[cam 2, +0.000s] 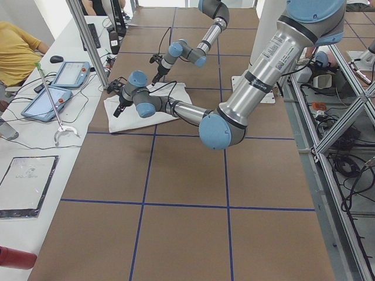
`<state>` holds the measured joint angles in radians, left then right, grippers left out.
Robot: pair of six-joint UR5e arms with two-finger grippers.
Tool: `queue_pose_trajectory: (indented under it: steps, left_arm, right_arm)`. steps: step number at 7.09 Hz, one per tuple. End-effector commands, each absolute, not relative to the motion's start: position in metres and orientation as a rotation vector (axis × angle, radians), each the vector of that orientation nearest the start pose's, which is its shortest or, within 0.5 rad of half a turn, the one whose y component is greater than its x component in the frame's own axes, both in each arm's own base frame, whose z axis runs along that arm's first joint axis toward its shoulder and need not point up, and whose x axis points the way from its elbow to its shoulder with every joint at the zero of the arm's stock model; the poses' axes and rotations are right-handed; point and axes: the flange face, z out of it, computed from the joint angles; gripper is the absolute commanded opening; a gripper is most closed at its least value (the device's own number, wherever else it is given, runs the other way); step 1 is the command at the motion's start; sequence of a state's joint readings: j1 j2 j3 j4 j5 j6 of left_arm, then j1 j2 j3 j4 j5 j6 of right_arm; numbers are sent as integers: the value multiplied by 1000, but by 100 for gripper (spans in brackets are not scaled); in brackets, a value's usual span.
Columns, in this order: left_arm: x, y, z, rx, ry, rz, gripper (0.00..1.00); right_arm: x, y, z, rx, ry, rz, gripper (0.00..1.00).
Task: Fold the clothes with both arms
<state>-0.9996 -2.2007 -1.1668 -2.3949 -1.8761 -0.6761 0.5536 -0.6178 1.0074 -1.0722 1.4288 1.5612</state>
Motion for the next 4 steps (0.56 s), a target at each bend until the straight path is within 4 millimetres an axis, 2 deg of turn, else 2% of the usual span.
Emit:
queue_pose_trajectory:
  steps: [1,2,4]
  left_arm:
    - [325,-699,381,683,830,64,100]
    - [325,-699,381,683,830,64,100]
    - [322,-695,386,680,828,64,100]
  right_arm:
    - [-646,-570,243,377,-829,567,27]
    - [-646,-569,240,380,-834,564,0]
    - [-644,-571,230,404,-834,519,0]
